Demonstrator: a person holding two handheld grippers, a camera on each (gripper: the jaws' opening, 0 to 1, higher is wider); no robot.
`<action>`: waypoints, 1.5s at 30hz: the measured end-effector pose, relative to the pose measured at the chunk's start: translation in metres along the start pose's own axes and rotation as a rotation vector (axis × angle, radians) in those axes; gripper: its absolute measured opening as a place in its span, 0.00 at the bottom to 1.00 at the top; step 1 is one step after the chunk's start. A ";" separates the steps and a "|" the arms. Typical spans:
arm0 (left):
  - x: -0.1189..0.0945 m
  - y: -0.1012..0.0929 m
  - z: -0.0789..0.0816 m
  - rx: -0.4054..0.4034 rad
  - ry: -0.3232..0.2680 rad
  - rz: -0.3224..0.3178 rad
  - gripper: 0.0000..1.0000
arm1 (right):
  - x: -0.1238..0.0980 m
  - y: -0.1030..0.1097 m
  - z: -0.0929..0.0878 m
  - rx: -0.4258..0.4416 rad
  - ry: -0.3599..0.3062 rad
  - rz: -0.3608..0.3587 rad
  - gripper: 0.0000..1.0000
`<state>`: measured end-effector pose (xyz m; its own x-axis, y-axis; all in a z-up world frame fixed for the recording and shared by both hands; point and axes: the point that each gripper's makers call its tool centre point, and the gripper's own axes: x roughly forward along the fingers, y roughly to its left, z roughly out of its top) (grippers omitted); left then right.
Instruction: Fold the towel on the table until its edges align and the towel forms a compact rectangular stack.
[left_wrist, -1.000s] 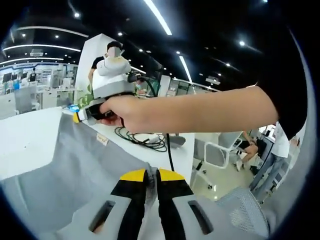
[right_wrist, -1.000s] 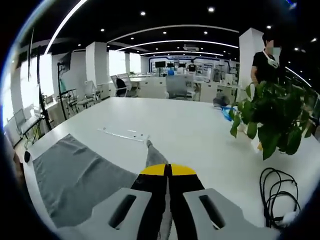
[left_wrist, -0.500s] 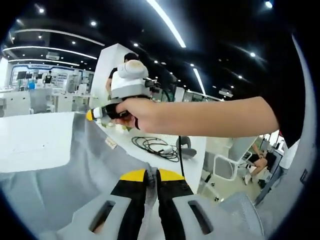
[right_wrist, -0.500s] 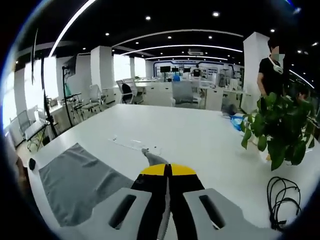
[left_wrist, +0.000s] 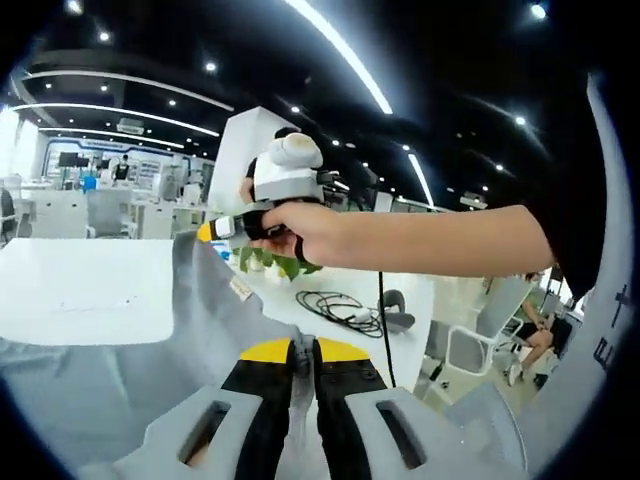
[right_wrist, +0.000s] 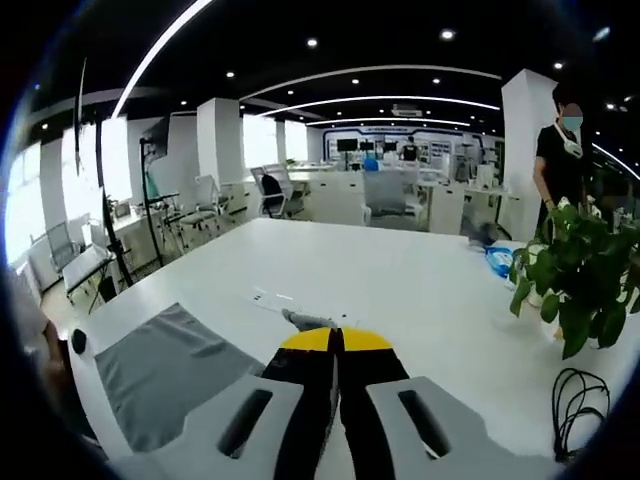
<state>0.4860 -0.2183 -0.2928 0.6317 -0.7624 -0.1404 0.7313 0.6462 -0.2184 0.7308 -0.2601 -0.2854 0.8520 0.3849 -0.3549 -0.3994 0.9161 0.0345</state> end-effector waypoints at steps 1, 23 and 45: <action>-0.003 0.001 0.002 -0.001 -0.005 0.004 0.08 | 0.000 0.004 0.002 -0.001 0.000 0.001 0.00; -0.074 0.060 0.027 0.011 -0.075 0.165 0.08 | 0.025 0.099 0.042 -0.018 -0.038 0.126 0.00; -0.135 0.111 0.046 0.012 -0.138 0.324 0.08 | 0.054 0.169 0.061 -0.046 -0.053 0.234 0.00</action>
<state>0.4935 -0.0418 -0.2540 0.8597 -0.5062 -0.0687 0.4895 0.8547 -0.1728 0.7297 -0.0778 -0.2415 0.7503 0.5928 -0.2925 -0.6024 0.7954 0.0668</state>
